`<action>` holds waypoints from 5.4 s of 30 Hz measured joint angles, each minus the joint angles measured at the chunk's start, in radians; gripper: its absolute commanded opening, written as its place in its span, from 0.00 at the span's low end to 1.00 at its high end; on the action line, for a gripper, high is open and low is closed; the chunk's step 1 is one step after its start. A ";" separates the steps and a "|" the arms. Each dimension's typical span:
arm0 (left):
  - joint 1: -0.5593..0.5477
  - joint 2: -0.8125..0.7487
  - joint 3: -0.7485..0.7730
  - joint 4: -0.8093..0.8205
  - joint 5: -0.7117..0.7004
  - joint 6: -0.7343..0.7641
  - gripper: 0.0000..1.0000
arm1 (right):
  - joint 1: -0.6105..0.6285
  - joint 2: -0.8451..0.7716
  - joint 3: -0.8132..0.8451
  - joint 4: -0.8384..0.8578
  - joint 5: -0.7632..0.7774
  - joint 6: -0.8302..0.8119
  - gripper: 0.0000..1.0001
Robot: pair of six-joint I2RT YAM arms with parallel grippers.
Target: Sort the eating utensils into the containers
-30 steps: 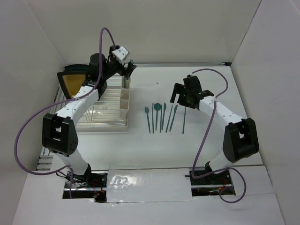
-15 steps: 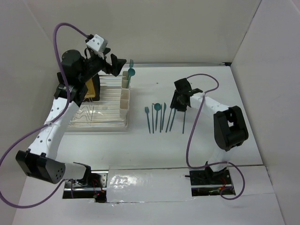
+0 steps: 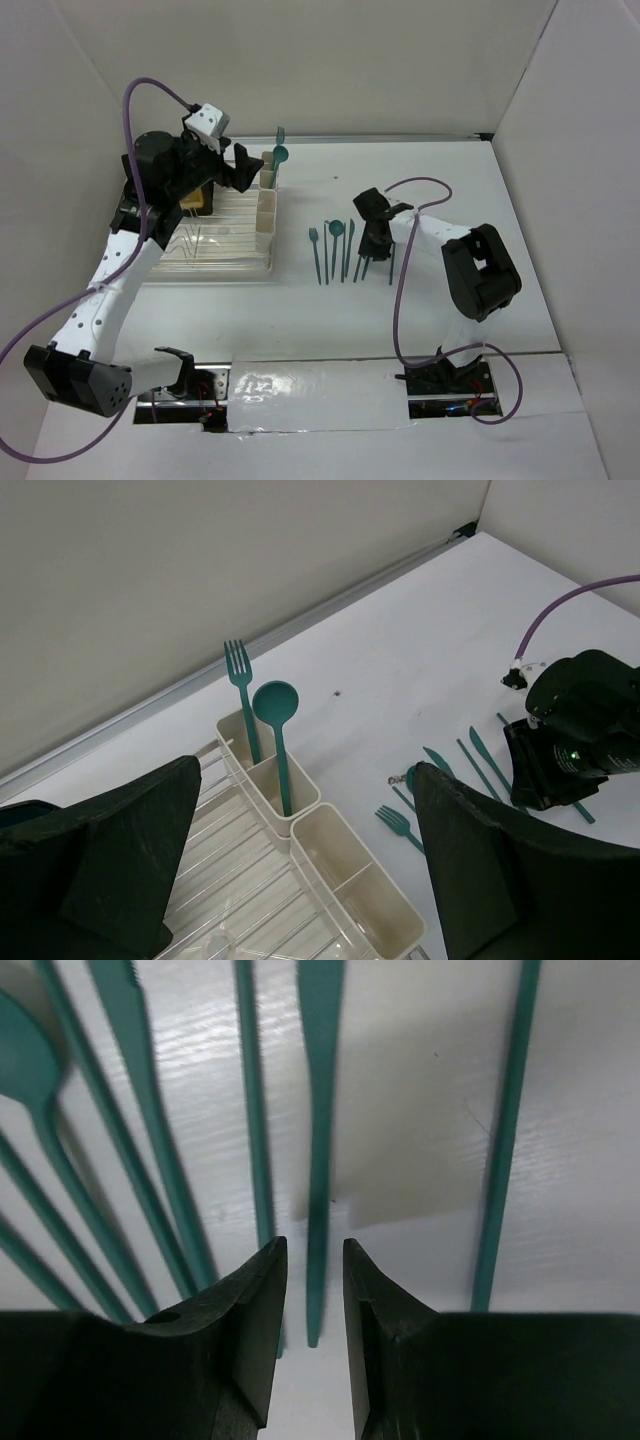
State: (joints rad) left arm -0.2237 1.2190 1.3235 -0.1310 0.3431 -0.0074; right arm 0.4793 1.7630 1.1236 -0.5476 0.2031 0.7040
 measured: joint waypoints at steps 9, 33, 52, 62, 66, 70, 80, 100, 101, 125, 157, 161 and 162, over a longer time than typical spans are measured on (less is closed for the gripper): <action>0.000 -0.050 -0.026 0.000 0.000 0.000 1.00 | 0.008 0.003 -0.037 0.007 0.018 0.014 0.35; -0.113 0.139 0.077 -0.077 0.046 -0.270 0.99 | 0.038 -0.328 -0.304 0.232 -0.121 -0.127 0.00; -0.322 0.470 0.262 -0.109 -0.056 -0.603 0.89 | 0.047 -0.516 -0.147 0.313 -0.393 -0.304 0.00; -0.355 0.507 0.276 -0.121 -0.114 -0.610 0.49 | 0.047 -0.547 -0.109 0.308 -0.430 -0.309 0.00; -0.355 0.532 0.306 -0.130 -0.114 -0.609 0.29 | 0.047 -0.548 -0.090 0.306 -0.441 -0.318 0.00; -0.358 0.536 0.328 -0.110 -0.082 -0.629 0.04 | 0.048 -0.538 -0.069 0.288 -0.455 -0.325 0.12; -0.297 0.499 0.250 -0.001 -0.034 -0.465 0.00 | -0.037 -0.457 0.272 0.072 -0.480 -0.335 1.00; -0.005 0.195 -0.080 0.404 0.291 -0.089 0.00 | -0.224 -0.472 0.019 0.054 -0.386 -0.237 1.00; -0.003 0.196 -0.096 0.408 0.293 -0.086 0.00 | -0.224 -0.470 0.014 0.055 -0.376 -0.233 1.00; 0.078 0.249 -0.250 0.533 0.417 -0.073 0.69 | -0.132 -0.262 -0.050 0.082 -0.222 -0.120 0.91; 0.139 -0.261 -0.306 0.135 0.124 -0.050 1.00 | 0.114 0.126 0.097 0.087 0.003 -0.056 0.22; 0.143 -0.273 -0.317 0.120 0.117 -0.045 1.00 | 0.114 0.125 0.095 0.089 0.022 -0.039 0.20; 0.144 -0.275 -0.320 0.119 0.117 -0.045 1.00 | 0.114 0.125 0.095 0.089 0.023 -0.037 0.20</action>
State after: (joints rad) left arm -0.0799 0.9443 1.0039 -0.0124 0.4599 -0.0521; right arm 0.5934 1.8877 1.2182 -0.4583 0.2264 0.6666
